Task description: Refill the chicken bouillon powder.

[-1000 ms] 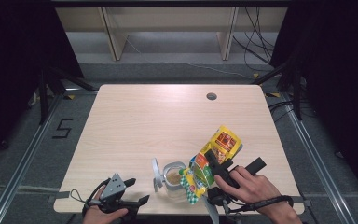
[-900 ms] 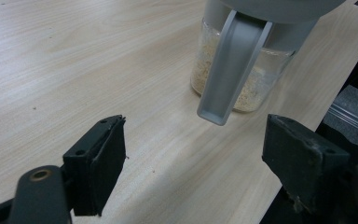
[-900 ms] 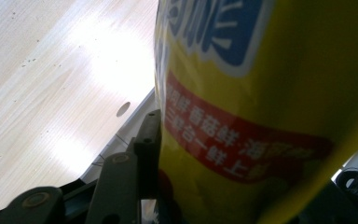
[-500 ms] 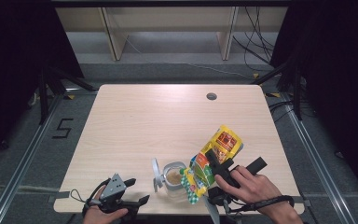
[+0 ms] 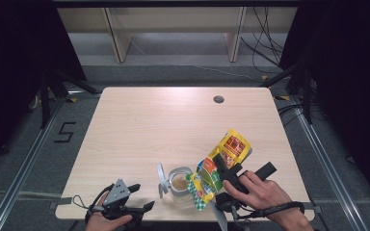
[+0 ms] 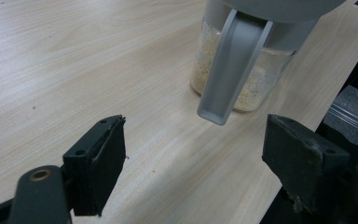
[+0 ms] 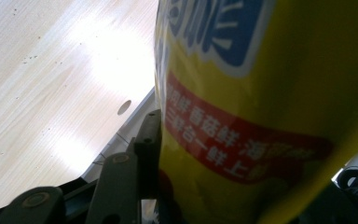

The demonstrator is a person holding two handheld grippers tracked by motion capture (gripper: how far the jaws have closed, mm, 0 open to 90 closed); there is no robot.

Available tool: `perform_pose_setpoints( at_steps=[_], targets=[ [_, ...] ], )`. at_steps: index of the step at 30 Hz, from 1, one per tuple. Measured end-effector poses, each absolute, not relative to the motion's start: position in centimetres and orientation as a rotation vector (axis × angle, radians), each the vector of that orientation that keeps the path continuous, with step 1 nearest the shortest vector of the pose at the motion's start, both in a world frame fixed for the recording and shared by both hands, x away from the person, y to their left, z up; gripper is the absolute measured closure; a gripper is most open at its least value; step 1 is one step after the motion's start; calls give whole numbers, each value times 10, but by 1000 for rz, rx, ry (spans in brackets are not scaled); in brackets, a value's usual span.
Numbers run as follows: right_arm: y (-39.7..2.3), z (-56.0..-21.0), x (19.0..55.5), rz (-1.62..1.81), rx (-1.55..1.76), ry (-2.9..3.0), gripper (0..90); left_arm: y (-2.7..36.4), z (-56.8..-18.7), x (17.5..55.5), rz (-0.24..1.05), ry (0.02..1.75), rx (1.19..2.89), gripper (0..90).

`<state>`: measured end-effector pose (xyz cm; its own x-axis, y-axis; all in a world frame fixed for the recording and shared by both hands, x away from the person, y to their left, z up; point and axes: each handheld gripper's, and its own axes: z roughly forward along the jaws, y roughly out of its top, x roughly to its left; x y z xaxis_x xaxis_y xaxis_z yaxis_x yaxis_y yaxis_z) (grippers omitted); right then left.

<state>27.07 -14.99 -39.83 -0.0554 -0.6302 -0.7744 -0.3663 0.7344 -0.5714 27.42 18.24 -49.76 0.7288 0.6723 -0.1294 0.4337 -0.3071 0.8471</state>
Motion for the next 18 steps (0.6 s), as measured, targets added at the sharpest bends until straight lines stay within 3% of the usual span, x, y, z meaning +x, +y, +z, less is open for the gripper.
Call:
perform_pose_setpoints(
  at_steps=[18],
  targets=[
    [-151, -397, 271, -259, -798, 1685, 580, 183, -498, 274, 309, 845, 1953, 207]
  ],
)
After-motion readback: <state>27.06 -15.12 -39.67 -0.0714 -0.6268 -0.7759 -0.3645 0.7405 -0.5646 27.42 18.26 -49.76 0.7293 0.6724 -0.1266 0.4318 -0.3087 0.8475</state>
